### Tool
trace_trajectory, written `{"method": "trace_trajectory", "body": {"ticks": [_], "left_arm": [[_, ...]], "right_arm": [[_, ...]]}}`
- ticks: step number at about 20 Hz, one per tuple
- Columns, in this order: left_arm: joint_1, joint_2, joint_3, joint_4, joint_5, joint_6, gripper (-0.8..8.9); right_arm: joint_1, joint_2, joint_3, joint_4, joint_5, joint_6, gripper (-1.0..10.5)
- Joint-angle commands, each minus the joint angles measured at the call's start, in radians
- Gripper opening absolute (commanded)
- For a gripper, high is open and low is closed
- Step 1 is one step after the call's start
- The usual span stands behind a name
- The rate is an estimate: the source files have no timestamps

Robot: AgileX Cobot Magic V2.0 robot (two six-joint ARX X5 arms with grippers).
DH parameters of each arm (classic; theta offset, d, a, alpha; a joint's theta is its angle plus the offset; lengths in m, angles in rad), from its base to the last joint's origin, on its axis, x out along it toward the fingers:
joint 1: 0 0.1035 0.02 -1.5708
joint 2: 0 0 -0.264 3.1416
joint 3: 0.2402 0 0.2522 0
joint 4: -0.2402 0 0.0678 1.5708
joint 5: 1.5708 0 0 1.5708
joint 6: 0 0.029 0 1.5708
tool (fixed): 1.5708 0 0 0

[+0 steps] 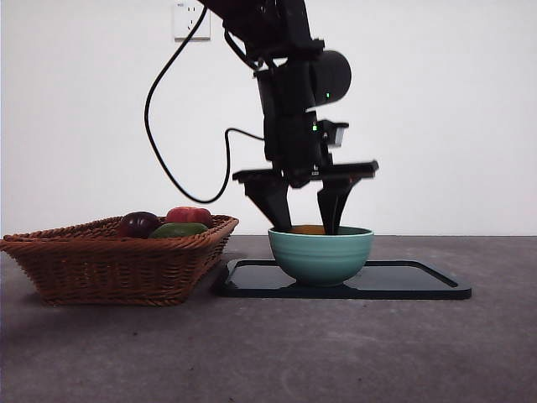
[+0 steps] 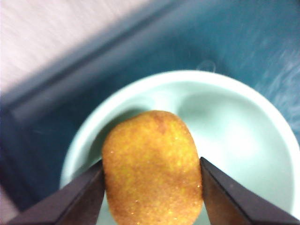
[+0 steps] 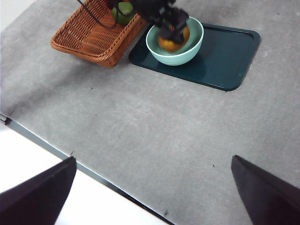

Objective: Pick up the wifruite, put it on the bowl, pick up the plate, put it on desk

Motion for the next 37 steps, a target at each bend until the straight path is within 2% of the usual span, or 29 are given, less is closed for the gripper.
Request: {"method": "trace_trajectory", "body": {"ticks": [1, 11, 18, 21, 25, 32, 37], "left_arm": [[-0.011, 0.028, 0.114, -0.050, -0.003, 0.012, 2.53], [-0.035, 0.027, 0.590, -0.405, -0.003, 0.016, 2.48], [-0.048, -0.085, 0.605, -0.431, 0.008, 0.004, 2.48], [-0.050, -0.181, 0.574, -0.436, 0.070, 0.003, 2.48], [-0.050, -0.356, 0.446, -0.437, 0.071, 0.004, 2.48], [-0.020, -0.759, -0.087, -0.437, 0.051, -0.017, 2.48], [0.028, -0.947, -0.386, -0.436, -0.057, -0.082, 2.48]], "right_arm": [[0.007, 0.002, 0.010, 0.009, 0.004, 0.008, 5.6], [0.007, 0.002, 0.010, 0.008, -0.003, 0.015, 5.6], [0.007, 0.002, 0.010, 0.008, -0.003, 0.015, 5.6], [0.007, 0.002, 0.010, 0.008, -0.003, 0.015, 5.6], [0.007, 0.002, 0.010, 0.008, -0.004, 0.027, 5.6], [0.007, 0.002, 0.010, 0.009, -0.003, 0.029, 5.6], [0.007, 0.002, 0.010, 0.009, -0.004, 0.032, 5.6]]}}
